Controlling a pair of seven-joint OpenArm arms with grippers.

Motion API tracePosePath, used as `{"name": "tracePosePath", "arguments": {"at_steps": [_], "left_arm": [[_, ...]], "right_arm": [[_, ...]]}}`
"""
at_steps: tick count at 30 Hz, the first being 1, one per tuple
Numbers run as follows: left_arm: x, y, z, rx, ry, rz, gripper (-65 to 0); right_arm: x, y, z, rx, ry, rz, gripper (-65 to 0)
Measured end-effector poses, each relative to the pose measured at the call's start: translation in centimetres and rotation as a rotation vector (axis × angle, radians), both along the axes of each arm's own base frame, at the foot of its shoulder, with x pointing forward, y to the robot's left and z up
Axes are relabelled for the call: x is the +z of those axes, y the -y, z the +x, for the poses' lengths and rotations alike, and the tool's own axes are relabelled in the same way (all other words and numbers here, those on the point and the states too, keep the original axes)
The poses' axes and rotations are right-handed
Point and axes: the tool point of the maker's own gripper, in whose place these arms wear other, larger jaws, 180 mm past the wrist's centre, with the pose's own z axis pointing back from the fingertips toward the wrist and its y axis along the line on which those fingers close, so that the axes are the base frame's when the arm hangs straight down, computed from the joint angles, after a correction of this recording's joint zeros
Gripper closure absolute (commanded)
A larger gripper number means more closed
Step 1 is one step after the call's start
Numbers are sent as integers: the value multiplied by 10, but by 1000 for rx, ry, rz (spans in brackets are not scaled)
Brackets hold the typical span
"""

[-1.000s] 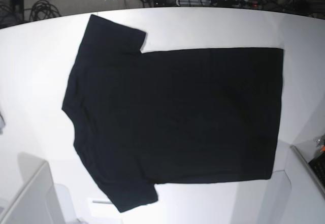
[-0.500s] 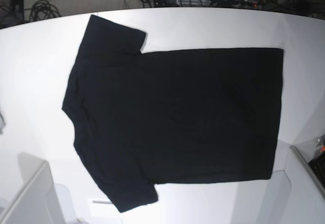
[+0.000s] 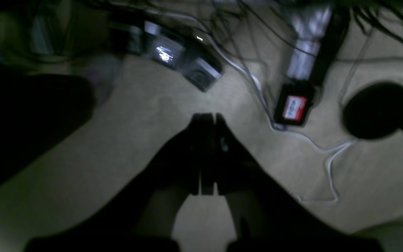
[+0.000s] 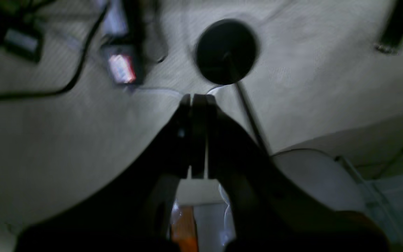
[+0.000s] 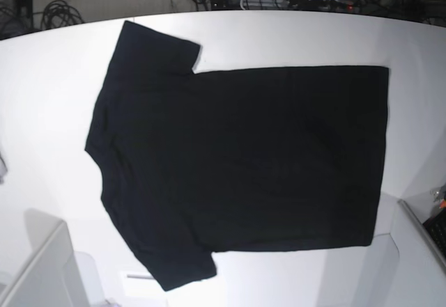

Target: Fold the T-shirt properly

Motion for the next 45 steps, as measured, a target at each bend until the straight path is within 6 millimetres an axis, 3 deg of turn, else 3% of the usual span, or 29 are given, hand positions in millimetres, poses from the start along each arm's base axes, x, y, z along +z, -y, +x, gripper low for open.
{"name": "tracePosePath", "arguments": {"at_steps": [4, 11, 17, 21, 25, 28, 31, 34, 35, 38, 43, 45], "left_arm": [[23, -18, 19, 10, 86, 17, 0], [56, -5, 29, -73, 149, -32, 0], [82, 3, 66, -113, 267, -47, 0], [105, 20, 73, -132, 309, -90, 0], [144, -3, 104, -133, 410, -27, 0], [173, -25, 130, -136, 501, 38, 0], [186, -44, 139, -126, 529, 94, 0], [195, -64, 142, -92, 553, 153, 0], [198, -69, 142, -74, 561, 172, -13], [204, -82, 149, -20, 600, 217, -99], [217, -102, 156, 39, 653, 288, -263], [217, -103, 161, 48, 664, 289, -324]], "right_arm": [[23, 17, 10, -15, 39, -45, 0], [76, 44, 40, -89, 116, -125, 0], [122, 42, 68, -133, 209, -148, 0], [159, 51, 94, -145, 305, -194, 0], [184, 55, 116, -142, 380, -220, 0], [191, 55, 137, -146, 434, -218, 0], [194, 54, 156, -153, 486, -212, 0], [193, 36, 174, -204, 545, -92, 0], [193, 28, 180, -201, 566, -43, 0], [198, 4, 201, -170, 633, 123, -128], [214, -27, 224, -151, 738, 338, -264], [223, -28, 233, -177, 790, 393, -312]]}}
